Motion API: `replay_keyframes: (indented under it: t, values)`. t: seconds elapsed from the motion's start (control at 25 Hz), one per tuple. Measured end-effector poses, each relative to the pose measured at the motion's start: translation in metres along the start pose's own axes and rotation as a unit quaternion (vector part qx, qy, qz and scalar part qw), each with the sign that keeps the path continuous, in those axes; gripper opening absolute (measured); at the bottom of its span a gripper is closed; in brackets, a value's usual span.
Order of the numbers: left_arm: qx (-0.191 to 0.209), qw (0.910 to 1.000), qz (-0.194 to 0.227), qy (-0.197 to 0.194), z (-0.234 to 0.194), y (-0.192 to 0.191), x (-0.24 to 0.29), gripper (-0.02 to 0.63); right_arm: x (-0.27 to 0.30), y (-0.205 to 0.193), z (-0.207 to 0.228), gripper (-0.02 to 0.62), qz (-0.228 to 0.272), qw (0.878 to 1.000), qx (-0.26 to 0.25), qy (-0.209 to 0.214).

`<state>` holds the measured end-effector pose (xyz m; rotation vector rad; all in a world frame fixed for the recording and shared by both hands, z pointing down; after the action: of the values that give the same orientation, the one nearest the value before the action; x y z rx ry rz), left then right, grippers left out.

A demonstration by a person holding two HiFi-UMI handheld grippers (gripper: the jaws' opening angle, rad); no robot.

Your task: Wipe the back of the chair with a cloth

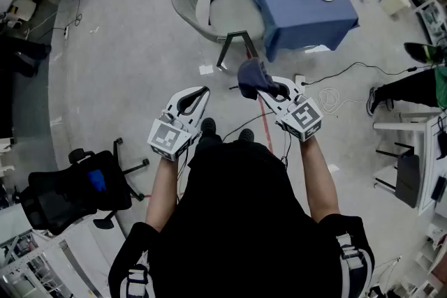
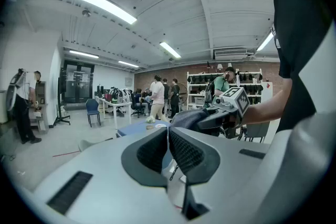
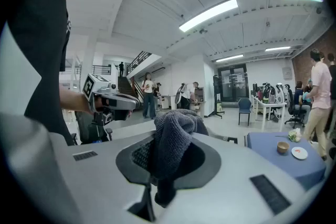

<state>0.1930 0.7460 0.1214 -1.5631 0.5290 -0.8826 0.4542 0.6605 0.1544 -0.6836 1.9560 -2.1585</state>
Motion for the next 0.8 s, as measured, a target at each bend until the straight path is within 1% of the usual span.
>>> replay_keyframes:
  t: [0.2, 0.44, 0.56, 0.8]
  values:
    - [-0.009, 0.9997, 0.021, 0.011, 0.003, -0.002, -0.003, 0.031, -0.003, -0.002, -0.002, 0.071, -0.001, 1.0, -0.001, 0.001]
    - [-0.01, 0.9997, 0.009, 0.022, 0.007, -0.002, -0.006, 0.031, -0.004, -0.005, -0.001, 0.071, 0.001, 1.0, 0.001, 0.011]
    - [-0.017, 0.999, 0.027, 0.032, 0.009, -0.002, -0.008, 0.031, -0.002, -0.006, -0.002, 0.071, 0.005, 1.0, 0.005, 0.018]
    - [-0.026, 0.9986, 0.023, 0.039, 0.006, -0.007, -0.011, 0.031, 0.005, -0.006, 0.0, 0.072, 0.01, 0.999, 0.019, 0.024]
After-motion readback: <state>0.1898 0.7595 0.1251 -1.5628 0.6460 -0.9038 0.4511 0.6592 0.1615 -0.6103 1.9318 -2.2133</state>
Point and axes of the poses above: the fingertips, and each gripper's own axes: x forward along the fingers, z to its right, y out of its top, the point moved 10 cm from there along -x, backward along the fingers, and after that the axes turned 3 degrees about -y, right-handed, at the moved point
